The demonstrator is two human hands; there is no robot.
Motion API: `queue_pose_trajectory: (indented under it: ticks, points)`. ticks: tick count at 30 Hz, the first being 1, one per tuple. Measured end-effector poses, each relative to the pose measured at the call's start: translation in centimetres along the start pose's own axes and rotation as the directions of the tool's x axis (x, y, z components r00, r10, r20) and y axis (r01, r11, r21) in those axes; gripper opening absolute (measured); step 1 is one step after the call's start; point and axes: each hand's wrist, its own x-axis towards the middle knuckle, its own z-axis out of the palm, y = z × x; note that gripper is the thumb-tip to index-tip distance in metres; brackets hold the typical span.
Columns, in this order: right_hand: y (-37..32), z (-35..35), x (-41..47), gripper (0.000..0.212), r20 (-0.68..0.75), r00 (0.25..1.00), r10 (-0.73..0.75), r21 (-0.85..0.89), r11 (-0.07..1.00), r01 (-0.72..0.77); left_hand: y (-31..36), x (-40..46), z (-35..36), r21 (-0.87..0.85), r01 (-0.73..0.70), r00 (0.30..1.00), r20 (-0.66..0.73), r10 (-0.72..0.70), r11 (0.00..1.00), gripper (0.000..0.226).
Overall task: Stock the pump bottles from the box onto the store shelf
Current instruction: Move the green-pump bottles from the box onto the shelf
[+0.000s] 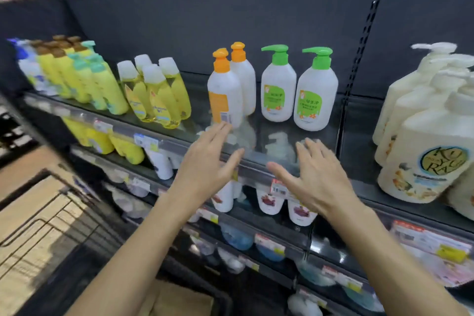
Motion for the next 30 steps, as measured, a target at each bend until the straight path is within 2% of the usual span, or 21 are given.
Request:
queue_pose_trajectory:
  ticks: [3, 7, 10, 14, 16, 19, 21, 23, 25, 27, 30]
  points:
    - [-4.8, 1.7, -1.2, 0.096, -0.004, 0.989, -0.151, 0.127, 0.98, 0.15, -3.3, -6.3, -1.8, 0.067, 0.209, 0.974, 0.08, -0.214, 0.976, 0.064]
    - [-12.0, 7.1, -4.7, 0.096, 0.048, 0.934, -0.353, 0.264, 0.907, 0.329, -8.1, -15.7, -4.3, 0.24, 0.401, 0.886, 0.141, -0.441, 0.884, 0.071]
    - [-16.6, 11.9, -7.9, 0.087, 0.185, 0.885, -0.427, 0.341, 0.873, 0.35, -10.6, -22.1, -5.8, 0.375, 0.484, 0.805, 0.164, -0.571, 0.791, 0.071]
    - [-21.6, 18.8, -11.5, 0.083, 0.34, 0.821, -0.459, 0.357, 0.87, 0.339, -14.2, -29.3, -6.2, 0.462, 0.603, 0.633, 0.22, -0.742, 0.651, 0.069]
    - [-23.3, 22.9, -13.1, 0.08, 0.428, 0.781, -0.454, 0.348, 0.881, 0.321, -16.3, -32.3, -5.4, 0.477, 0.617, 0.594, 0.239, -0.768, 0.626, 0.069]
    - [-25.3, 29.1, -15.2, 0.073, 0.562, 0.735, -0.38, 0.336, 0.917, 0.217, -20.4, -36.0, -3.3, 0.513, 0.585, 0.583, 0.272, -0.766, 0.628, 0.067]
    - [-26.1, 33.3, -16.5, 0.069, 0.627, 0.722, -0.293, 0.29, 0.948, 0.132, -23.8, -37.6, -1.4, 0.535, 0.543, 0.56, 0.343, -0.754, 0.647, 0.067]
    - [-26.5, 37.9, -17.8, 0.068, 0.641, 0.735, -0.221, 0.197, 0.973, 0.12, -27.5, -38.7, 1.3, 0.541, 0.483, 0.549, 0.426, -0.72, 0.688, 0.068]
    - [-27.0, 42.1, -19.1, 0.076, 0.656, 0.747, -0.106, 0.09, 0.994, 0.063, -31.0, -40.2, 4.7, 0.484, 0.434, 0.548, 0.528, -0.649, 0.76, 0.071]
    - [-27.4, 46.4, -20.5, 0.089, 0.695, 0.718, 0.038, 0.001, 0.999, -0.054, -33.9, -42.1, 8.4, 0.439, 0.385, 0.489, 0.649, -0.583, 0.812, 0.075]
    - [-27.0, 52.5, -22.2, 0.075, 0.706, 0.665, 0.242, -0.116, 0.967, -0.229, -37.1, -45.0, 13.3, 0.398, 0.342, 0.399, 0.758, -0.515, 0.851, 0.061]
